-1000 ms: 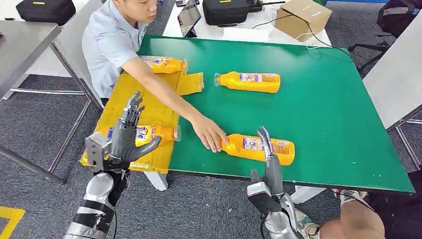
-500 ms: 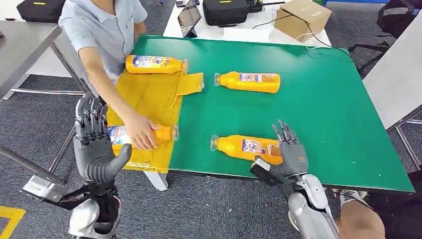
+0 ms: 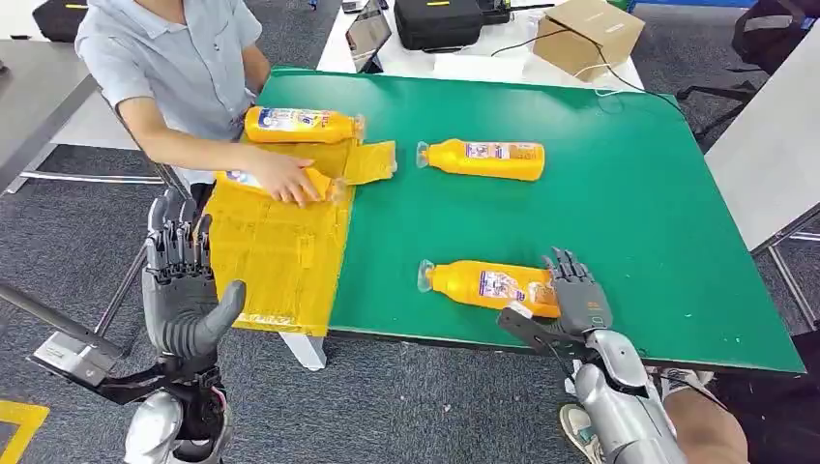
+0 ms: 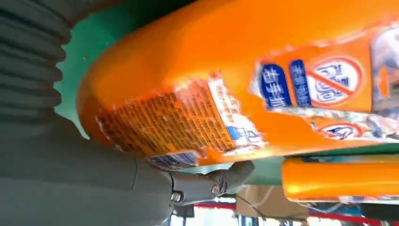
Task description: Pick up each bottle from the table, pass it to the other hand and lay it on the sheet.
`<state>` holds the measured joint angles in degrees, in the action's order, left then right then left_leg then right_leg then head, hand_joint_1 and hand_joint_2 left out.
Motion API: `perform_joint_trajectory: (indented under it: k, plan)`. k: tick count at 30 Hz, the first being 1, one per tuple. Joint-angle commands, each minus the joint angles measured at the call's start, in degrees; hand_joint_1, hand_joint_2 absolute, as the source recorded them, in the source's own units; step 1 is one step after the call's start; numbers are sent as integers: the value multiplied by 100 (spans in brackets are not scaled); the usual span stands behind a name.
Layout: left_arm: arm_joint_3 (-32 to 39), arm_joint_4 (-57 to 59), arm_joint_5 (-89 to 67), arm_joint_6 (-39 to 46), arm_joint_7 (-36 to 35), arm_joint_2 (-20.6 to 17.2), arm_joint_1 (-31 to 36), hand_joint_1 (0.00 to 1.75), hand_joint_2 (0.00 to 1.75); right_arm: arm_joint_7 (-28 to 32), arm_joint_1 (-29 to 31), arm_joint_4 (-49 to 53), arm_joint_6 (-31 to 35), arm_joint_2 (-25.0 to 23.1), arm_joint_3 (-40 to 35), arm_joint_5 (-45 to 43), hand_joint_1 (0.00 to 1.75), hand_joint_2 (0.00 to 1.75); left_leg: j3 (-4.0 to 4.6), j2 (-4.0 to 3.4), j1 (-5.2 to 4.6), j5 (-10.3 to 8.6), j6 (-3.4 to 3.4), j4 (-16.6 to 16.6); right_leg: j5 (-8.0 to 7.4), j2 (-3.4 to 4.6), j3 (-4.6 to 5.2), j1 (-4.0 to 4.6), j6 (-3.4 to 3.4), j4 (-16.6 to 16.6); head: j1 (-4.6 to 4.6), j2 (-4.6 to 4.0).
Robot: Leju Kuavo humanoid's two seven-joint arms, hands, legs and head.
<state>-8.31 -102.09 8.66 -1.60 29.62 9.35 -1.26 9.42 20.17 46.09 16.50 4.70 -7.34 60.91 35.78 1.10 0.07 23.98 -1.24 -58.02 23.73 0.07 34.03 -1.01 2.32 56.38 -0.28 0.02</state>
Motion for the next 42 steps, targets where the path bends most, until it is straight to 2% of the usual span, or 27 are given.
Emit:
perform_joint_trajectory:
  k: [1, 6, 8, 9, 10, 11, 16, 20, 25, 28, 29, 31, 33, 34, 37, 40, 42]
  plan:
    - [100, 459, 14, -27, -29, 6, 182, 0, 175, 83, 385, -1063, -273, 83, -229, -103, 0, 175, -15, -2, 2, 1, 4, 6, 1, -3, -17, 3, -6, -6, -2, 0]
    - [100, 459, 14, -27, -29, 6, 182, 0, 175, 83, 385, -1063, -273, 83, -229, -103, 0, 175, -34, -15, 5, 3, 6, 6, 1, -4, -30, 7, -8, -9, 0, 0]
    - [68, 505, 16, -37, -32, -9, 227, 0, 175, 297, 453, -1225, -393, 47, -240, -259, 3, 175, -43, -14, 6, 3, 9, 7, 3, -7, -40, 9, -12, -11, 0, 0]
    - [59, 523, 24, -41, -34, -11, 245, 0, 175, 379, 467, -1264, -409, 43, -272, -287, 143, 175, -40, -15, 6, 2, 7, 6, 1, -5, -35, 9, -9, -10, 0, 0]
    - [41, 564, 49, -51, -34, -15, 283, 0, 175, 519, 504, -1350, -399, 20, -301, -362, 169, 175, -35, -14, 3, 1, 5, 5, 0, -4, -29, 5, -5, -7, -2, 0]
    - [21, 604, 74, -56, -30, -16, 319, 0, 175, 675, 536, -1433, -348, -16, -316, -474, 175, 175, -42, -16, 7, 2, 8, 6, 0, -5, -38, 10, -10, -11, 0, 0]
    - [-95, 711, 166, -79, 22, -49, 379, 0, 175, 1413, 371, -1322, -475, -164, -141, -1245, 175, 175, -49, -21, 9, 2, 8, 9, -2, -4, -44, 11, -11, -13, 0, 0]
    - [-156, 455, 178, -130, 29, -46, 42, 0, 175, 1300, -92, -1047, -485, -83, -189, -1326, 175, 175, -58, -16, 9, 6, 10, 14, 2, -3, -51, 12, -12, -17, -2, 0]
    - [-147, 364, 255, -261, -53, -55, -138, 0, 175, 1350, -342, -931, -445, -13, -94, -1440, 175, 175, -66, -14, 12, 11, 11, 13, 7, -6, -60, 17, -11, -20, -2, 0]
    - [-149, 355, 308, -322, -149, -41, -236, 0, 175, 1566, -527, -639, -541, -81, 140, -1746, 175, 175, -49, -13, 9, 9, 9, 7, 5, -4, -39, 12, -7, -13, -2, 0]
    - [-150, 340, 174, -216, -193, -10, -292, 0, 175, 1861, -731, -194, -783, -212, 370, -2160, 175, 175, -63, -7, 12, 11, 12, 13, 9, -13, -56, 16, -12, -22, 0, 0]
    - [-173, 321, 115, -159, -203, 18, -340, 0, 175, 1903, -847, 47, -835, -269, 388, -2226, 175, 175, -47, -13, 9, 9, 9, 6, 5, -1, -37, 12, -7, -13, 0, 0]
    - [-245, 258, -193, 143, -170, 94, -466, 0, 175, 2181, -1243, 992, -905, -504, 542, -2612, 175, 175, -51, -12, 13, 12, 11, 6, 8, -5, -44, 15, -11, -16, 0, 0]
    - [-289, 240, -224, 171, -158, 101, -506, 0, 175, 2064, -1335, 1237, -943, -547, 506, -2616, 175, 175, -45, -16, 11, 12, 11, 4, 7, 0, -37, 13, -10, -12, 0, 0]
    - [-457, 198, -432, 304, -219, 199, -752, 0, 175, 2312, -1799, 2443, -932, -889, 533, -3065, 175, 175, -36, -23, 7, 12, 10, 3, 6, 8, -27, 9, -9, -6, 0, 0]
    - [-502, 204, -460, 336, -186, 210, -795, 0, 175, 2218, -1836, 2562, -941, -910, 487, -3050, 175, 175, -26, -25, 6, 14, 10, 3, 7, 9, -17, 8, -9, -4, -2, 0]
    - [-571, 240, -606, 425, -190, 241, -861, 0, 175, 2551, -2000, 2986, -913, -1074, 534, -3409, 175, 175, -15, -24, 5, 14, 11, 2, 8, 10, -8, 8, -10, -2, -2, 0]
